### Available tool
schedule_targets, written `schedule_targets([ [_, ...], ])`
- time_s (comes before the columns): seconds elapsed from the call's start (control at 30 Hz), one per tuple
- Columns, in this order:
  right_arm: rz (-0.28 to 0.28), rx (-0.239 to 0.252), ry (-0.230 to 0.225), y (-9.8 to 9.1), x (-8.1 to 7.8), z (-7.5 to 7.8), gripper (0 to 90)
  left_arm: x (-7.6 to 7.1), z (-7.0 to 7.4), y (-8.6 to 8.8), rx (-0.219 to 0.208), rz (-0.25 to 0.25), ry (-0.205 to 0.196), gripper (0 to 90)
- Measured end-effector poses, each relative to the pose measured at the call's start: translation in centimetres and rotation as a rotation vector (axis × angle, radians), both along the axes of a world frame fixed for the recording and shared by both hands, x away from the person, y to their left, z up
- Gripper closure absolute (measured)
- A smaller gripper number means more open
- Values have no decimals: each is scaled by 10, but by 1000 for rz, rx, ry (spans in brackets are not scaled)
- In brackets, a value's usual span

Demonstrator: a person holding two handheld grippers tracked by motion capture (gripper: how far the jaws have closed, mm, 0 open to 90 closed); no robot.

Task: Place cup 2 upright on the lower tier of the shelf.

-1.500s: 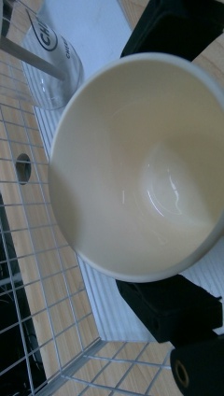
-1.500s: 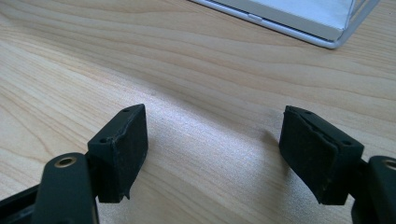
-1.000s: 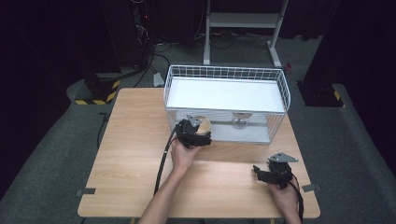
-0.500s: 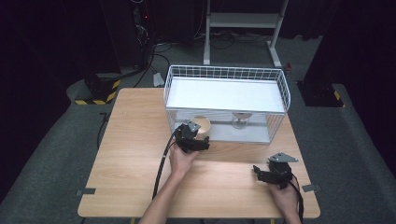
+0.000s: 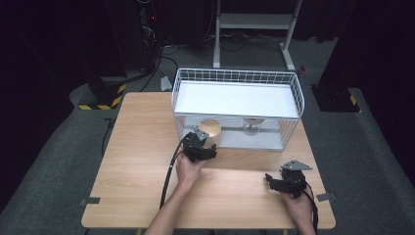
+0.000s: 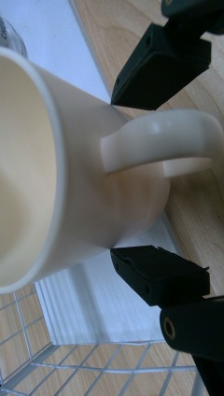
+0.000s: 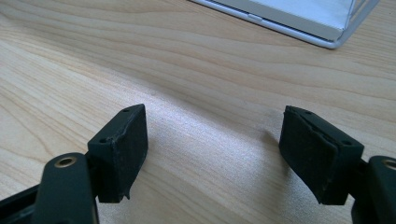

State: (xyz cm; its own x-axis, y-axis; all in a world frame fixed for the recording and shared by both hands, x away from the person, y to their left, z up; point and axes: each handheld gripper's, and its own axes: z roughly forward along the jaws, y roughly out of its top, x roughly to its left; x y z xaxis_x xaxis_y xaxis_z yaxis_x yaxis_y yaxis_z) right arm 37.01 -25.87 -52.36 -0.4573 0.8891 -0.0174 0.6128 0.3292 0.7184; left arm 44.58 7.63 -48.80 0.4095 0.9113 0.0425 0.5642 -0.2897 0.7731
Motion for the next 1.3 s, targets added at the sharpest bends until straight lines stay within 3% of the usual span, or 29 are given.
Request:
schedule_targets([
  [0.17, 0, 0, 0, 0, 0, 0, 237, 3, -2, 0, 2, 13, 0, 278],
  [0.4, 1, 0, -1, 0, 0, 0, 237, 9, -6, 0, -38, 44, 14, 328],
  [0.57, -1, 1, 0, 0, 0, 0, 238, 17, -7, -2, -11, 50, 33, 327],
  [0.83, -1, 1, 1, 0, 0, 0, 237, 27, -8, -3, -37, 73, 43, 365],
  [1.13, -1, 1, 0, 0, 0, 0, 238, 39, -10, -6, 25, 82, 61, 381],
  [1.17, -2, 2, 1, 0, 0, 0, 238, 40, -11, -7, -2, 81, 60, 387],
  [1.23, -3, 3, 2, 0, 0, 0, 237, 42, -11, -6, 5, 89, 49, 412],
  [1.3, -2, 2, -1, 0, 0, 0, 238, 45, -13, -5, 5, 88, 68, 418],
])
